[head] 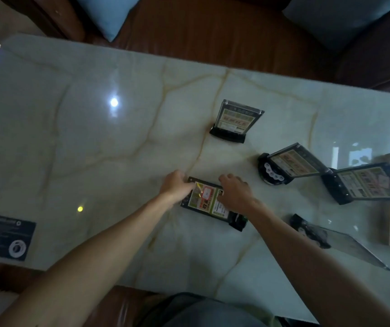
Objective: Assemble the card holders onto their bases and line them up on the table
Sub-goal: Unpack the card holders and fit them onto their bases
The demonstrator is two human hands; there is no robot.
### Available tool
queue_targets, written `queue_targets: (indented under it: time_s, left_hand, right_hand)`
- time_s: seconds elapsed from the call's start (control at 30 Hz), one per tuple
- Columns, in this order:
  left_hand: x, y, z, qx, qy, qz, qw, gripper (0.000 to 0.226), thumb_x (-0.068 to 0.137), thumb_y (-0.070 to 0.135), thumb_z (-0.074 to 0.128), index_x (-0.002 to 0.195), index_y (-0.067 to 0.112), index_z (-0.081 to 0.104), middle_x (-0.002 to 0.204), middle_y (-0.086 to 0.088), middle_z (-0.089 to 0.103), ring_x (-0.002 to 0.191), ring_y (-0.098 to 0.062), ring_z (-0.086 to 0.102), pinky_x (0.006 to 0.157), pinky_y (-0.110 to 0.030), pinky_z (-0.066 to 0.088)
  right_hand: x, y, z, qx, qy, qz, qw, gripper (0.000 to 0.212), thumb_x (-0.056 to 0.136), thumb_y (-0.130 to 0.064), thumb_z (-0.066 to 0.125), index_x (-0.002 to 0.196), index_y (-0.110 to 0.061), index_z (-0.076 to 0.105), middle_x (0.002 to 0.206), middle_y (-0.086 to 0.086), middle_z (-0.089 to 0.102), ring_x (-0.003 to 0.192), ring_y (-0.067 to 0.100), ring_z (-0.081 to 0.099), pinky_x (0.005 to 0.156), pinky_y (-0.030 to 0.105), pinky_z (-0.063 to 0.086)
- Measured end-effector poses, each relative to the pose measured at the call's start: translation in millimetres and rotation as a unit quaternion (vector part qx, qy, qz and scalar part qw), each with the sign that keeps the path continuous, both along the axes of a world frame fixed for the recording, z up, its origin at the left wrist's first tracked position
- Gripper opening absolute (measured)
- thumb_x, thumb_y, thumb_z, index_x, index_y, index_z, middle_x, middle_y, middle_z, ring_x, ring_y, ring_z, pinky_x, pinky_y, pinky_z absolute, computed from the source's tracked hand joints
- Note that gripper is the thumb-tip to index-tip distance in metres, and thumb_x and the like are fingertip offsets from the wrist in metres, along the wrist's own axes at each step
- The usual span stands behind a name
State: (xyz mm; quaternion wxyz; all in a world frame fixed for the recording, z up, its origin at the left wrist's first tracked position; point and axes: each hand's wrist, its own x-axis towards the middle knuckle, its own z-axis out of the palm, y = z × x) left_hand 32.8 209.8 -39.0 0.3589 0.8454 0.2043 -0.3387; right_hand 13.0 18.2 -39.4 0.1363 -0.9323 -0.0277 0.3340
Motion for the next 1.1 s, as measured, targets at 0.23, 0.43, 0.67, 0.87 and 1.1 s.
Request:
queue_targets:
  time_s: [0.23,0.43,0.67,0.87,1.1]
  left_hand:
    - [-44,0,-14,0.005,-0.027,-0.005,1.000,0.035,0.063,0.021,0.087,0.087,0.017,0.062,0.090,-0.003,0.068,0.083,-0.021,0.064,0.067,-0.030,0.050]
    - [-45,7,-17,-0.044,-0.035,0.047,0.997,0.030,0.074,0.016,0.083,0.094,0.013,0.061,0.095,-0.007,0.069,0.087,-0.026,0.066,0.065,-0.030,0.047]
    - [-18,-4,41,-0.167,-0.125,0.058,0.976,0.022,0.079,0.006,0.079,0.094,0.012,0.064,0.091,-0.009,0.072,0.085,-0.025,0.070,0.082,-0.044,0.059]
    - [1,-33,89,-0.200,-0.192,-0.054,0.959,0.019,0.071,0.012,0.085,0.085,0.019,0.074,0.078,0.001,0.074,0.066,-0.008,0.061,0.065,-0.025,0.051]
    - [-18,-46,100,-0.208,-0.213,-0.136,0.945,0.018,0.069,0.013,0.088,0.078,0.023,0.076,0.067,0.014,0.071,0.057,0.003,0.059,0.059,-0.014,0.047]
  right_hand:
    - [-21,1,-13,0.019,0.010,-0.027,0.999,0.034,0.085,-0.015,0.066,0.115,-0.013,0.050,0.113,0.009,0.049,0.104,0.027,0.046,0.088,0.040,0.044]
    - [-24,-7,-10,0.091,-0.001,-0.121,0.988,0.010,0.085,-0.011,0.062,0.092,-0.017,0.064,0.089,-0.001,0.054,0.076,0.014,0.058,0.056,0.024,0.050]
    - [-32,-21,21,0.146,-0.080,-0.224,0.960,0.023,0.084,-0.020,0.074,0.086,-0.028,0.052,0.084,-0.011,0.048,0.069,0.003,0.048,0.053,0.019,0.033]
    - [-41,-38,52,0.146,-0.148,-0.287,0.935,0.025,0.086,-0.025,0.072,0.078,-0.021,0.049,0.073,-0.008,0.051,0.061,0.009,0.045,0.049,0.027,0.032]
    - [-69,-42,61,0.142,-0.165,-0.305,0.927,0.019,0.088,-0.017,0.069,0.097,-0.002,0.062,0.091,0.013,0.070,0.083,0.033,0.063,0.072,0.045,0.055]
